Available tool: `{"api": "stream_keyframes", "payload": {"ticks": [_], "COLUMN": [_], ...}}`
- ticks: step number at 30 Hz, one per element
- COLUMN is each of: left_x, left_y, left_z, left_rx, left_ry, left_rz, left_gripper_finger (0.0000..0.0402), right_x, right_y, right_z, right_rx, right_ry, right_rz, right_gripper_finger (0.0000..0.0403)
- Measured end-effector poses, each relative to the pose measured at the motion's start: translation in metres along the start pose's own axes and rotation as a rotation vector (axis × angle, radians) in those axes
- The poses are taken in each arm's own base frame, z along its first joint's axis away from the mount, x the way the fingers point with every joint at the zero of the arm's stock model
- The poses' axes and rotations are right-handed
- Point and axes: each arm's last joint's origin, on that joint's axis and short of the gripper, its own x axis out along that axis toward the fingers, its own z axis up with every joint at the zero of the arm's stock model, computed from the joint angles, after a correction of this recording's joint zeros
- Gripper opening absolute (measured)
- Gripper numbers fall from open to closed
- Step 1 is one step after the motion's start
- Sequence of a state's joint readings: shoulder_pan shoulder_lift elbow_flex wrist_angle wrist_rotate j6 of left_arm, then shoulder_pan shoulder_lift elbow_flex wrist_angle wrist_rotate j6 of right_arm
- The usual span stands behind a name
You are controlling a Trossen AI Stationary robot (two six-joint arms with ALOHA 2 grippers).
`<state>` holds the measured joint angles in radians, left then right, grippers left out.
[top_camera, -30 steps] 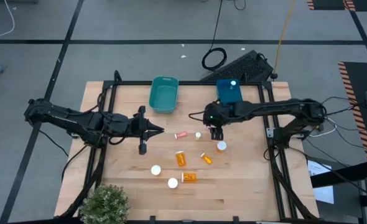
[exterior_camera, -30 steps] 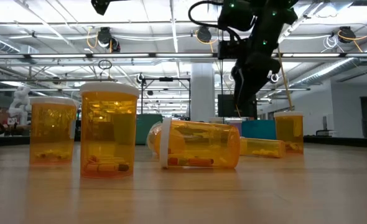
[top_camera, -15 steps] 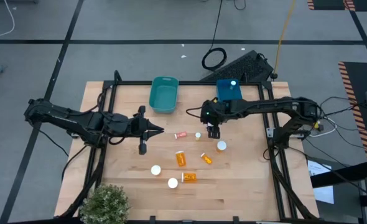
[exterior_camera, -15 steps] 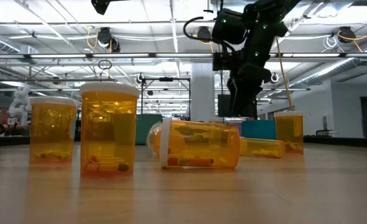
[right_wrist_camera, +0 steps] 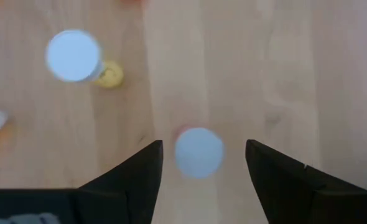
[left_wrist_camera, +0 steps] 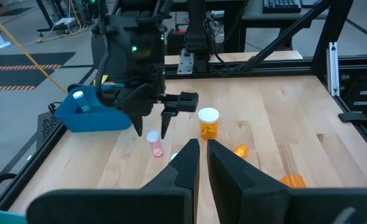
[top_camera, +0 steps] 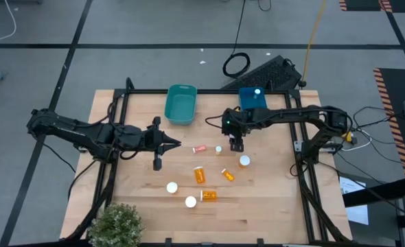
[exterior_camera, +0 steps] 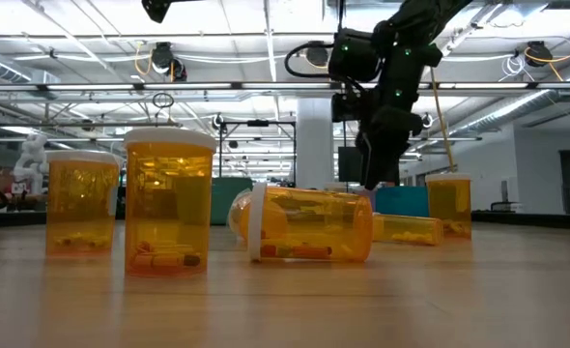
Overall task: Pick and place medicine bottles into bin by pill shape (circle, oval)
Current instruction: Put the left small pink pill bottle into the blue bin
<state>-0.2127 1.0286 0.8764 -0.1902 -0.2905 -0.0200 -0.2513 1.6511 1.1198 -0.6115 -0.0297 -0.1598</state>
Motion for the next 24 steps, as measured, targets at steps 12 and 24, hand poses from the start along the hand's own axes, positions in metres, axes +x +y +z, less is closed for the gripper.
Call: {"api": "stream_keyframes", "payload": {"ticks": [12,24], "left_x": [0.0000,0.0000], "left_y": [0.0000,0.0000], "left_z": [0.0000,0.0001], "left_rx": [0.000,0.000], "left_ry": [0.000,-0.001], "left_rz": [0.000,0.000], "left_gripper_finger": [0.0035,0.0035], "right_x": [0.0098,0.0099], "right_y": [0.0002,0.0006], "right_z": [0.0008,0.0001], "right_rx": [0.013,0.017], "right_ry": [0.015,0.021], "right_rz": [0.008,0.021], "right_gripper_finger": [0.0182,0.0112]}}
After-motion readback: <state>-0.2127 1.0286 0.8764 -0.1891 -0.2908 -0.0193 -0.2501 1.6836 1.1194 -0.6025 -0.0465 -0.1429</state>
